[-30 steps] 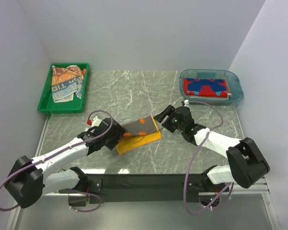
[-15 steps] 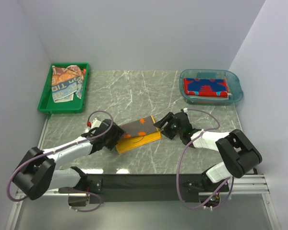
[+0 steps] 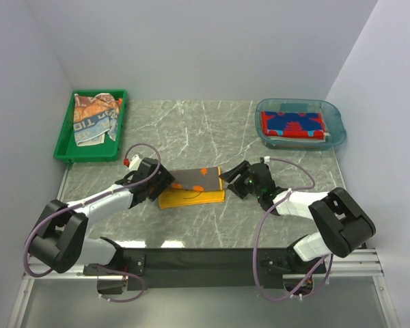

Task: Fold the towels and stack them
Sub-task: Fold the towel

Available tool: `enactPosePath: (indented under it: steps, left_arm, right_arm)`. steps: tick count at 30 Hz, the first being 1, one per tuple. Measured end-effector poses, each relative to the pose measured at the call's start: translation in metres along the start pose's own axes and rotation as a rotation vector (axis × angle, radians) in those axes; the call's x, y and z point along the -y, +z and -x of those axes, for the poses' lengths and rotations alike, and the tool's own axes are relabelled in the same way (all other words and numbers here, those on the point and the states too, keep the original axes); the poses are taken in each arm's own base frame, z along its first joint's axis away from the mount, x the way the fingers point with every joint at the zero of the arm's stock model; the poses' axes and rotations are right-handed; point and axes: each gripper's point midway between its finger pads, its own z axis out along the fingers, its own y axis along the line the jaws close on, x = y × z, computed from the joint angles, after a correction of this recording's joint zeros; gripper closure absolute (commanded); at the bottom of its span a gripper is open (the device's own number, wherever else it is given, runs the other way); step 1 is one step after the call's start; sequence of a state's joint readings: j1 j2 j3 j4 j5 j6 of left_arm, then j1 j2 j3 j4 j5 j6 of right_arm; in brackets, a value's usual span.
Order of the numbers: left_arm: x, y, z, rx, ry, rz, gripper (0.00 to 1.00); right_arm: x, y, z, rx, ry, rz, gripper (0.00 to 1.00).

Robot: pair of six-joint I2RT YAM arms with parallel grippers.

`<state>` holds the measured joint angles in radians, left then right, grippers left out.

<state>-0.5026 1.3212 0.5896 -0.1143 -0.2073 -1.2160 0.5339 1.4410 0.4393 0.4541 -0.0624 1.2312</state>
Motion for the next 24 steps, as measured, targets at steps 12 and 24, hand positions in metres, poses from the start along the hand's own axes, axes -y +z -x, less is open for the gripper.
enactPosePath:
  steps: [12, 24]
  left_arm:
    - [0.002, -0.006, 0.002, 0.005, 0.016, -0.012, 0.43]
    - [-0.006, -0.002, -0.001, -0.008, 0.023, 0.019, 0.69]
  right_arm:
    - [-0.008, -0.001, -0.012, -0.015, -0.005, 0.002, 0.32]
    - [0.001, 0.002, -0.022, -0.026, -0.026, -0.050, 0.33]
